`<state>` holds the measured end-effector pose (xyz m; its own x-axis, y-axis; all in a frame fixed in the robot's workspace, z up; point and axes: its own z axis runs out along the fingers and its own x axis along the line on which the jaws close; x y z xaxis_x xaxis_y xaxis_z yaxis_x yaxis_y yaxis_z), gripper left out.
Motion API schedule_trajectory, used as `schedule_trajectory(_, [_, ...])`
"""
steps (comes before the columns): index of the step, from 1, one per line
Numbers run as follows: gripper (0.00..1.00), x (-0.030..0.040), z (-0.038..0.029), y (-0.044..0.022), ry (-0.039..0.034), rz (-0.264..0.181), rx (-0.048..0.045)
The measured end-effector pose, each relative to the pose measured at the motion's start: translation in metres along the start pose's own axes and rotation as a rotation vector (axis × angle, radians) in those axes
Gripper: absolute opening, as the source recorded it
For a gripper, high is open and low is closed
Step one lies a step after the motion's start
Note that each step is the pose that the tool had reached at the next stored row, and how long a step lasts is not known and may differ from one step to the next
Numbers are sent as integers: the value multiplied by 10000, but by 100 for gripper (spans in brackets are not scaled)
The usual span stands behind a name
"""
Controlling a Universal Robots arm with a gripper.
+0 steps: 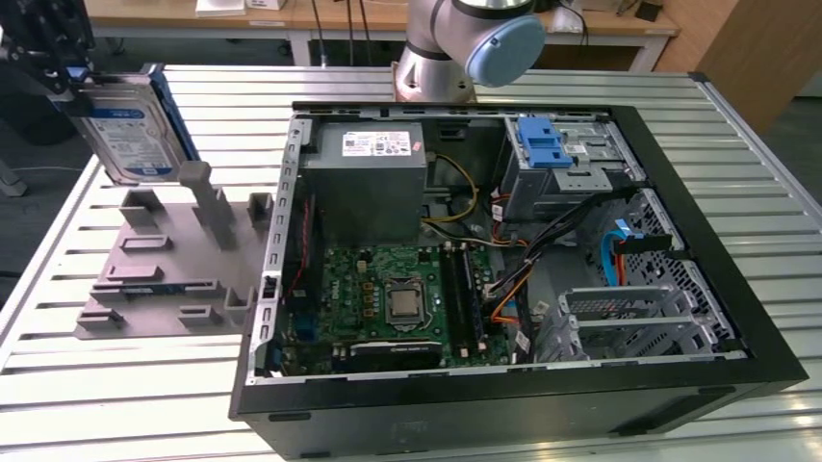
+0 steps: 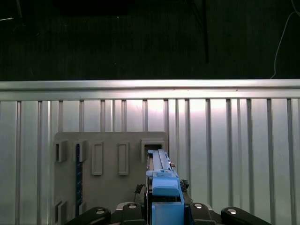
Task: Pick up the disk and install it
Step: 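Pick up the disk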
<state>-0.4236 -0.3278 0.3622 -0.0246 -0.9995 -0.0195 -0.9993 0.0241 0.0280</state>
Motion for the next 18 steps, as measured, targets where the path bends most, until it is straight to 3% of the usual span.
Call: schedule_trajectory(18, [36, -10, -68, 2, 10, 0, 1])
